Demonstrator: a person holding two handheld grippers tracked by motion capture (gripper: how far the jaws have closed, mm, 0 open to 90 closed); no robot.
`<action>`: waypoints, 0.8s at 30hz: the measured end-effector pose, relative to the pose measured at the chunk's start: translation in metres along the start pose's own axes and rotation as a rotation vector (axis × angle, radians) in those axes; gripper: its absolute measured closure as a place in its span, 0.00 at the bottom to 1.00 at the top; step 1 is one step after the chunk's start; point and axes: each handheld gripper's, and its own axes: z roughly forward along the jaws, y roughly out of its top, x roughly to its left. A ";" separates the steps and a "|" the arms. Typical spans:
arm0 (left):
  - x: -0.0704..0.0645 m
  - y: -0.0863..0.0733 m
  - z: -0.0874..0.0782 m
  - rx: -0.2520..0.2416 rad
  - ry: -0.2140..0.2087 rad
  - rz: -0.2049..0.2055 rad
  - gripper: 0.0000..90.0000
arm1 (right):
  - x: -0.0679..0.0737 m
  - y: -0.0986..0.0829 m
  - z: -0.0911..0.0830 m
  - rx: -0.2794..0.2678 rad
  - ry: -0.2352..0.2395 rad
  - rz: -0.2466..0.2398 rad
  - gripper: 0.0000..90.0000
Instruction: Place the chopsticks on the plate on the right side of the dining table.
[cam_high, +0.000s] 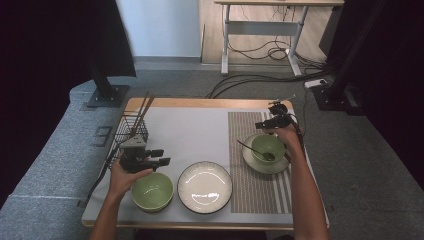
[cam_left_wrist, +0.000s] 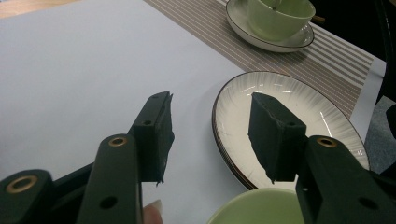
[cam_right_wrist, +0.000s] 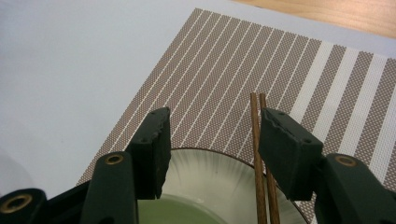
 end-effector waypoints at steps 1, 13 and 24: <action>0.000 0.000 0.000 0.001 0.001 0.000 0.55 | 0.000 0.001 0.001 -0.005 -0.001 -0.003 0.49; 0.000 -0.001 0.000 0.002 0.002 -0.001 0.55 | -0.001 0.008 0.012 0.007 -0.003 0.005 0.49; 0.001 -0.002 0.000 0.005 0.003 -0.004 0.55 | -0.004 0.007 0.018 0.030 -0.011 -0.001 0.49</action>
